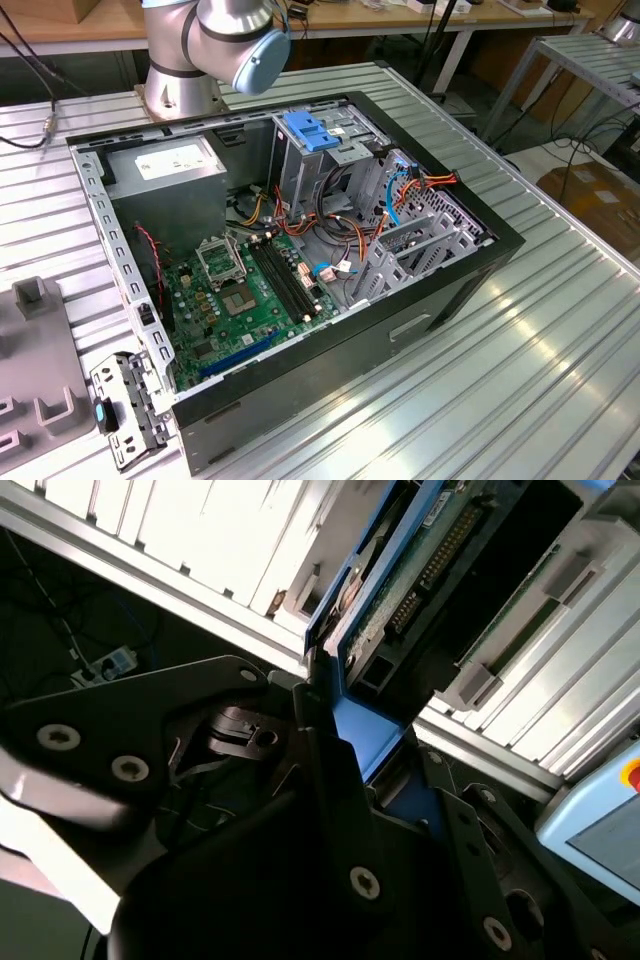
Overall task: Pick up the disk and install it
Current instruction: 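Pick up the disk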
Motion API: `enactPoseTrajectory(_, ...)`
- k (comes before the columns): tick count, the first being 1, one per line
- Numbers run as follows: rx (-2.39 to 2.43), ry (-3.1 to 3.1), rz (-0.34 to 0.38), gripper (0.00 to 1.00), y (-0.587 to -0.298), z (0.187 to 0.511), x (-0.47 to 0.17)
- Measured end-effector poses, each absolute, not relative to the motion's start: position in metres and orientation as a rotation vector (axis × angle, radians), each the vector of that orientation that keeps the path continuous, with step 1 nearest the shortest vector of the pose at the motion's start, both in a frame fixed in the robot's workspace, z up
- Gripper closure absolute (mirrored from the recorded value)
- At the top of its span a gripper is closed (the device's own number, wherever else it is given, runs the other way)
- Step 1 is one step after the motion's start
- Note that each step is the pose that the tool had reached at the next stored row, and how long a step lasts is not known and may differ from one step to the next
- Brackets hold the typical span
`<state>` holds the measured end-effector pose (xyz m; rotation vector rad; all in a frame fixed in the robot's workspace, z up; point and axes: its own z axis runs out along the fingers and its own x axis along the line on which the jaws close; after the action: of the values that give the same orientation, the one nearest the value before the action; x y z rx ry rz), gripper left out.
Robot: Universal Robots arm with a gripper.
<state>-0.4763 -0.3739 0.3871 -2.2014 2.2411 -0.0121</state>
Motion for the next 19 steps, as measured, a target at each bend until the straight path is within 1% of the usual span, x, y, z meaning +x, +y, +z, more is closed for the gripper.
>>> enactPoseTrajectory(1, -2.201, 2.241, -0.012, 0.63, -0.374, 0.394, -0.476)
enactPoseTrajectory(10, -2.201, 2.241, -0.012, 0.63, -0.374, 0.416, -0.476)
enactPoseTrajectory(19, -2.201, 2.241, -0.012, 0.63, -0.374, 0.447, -0.476)
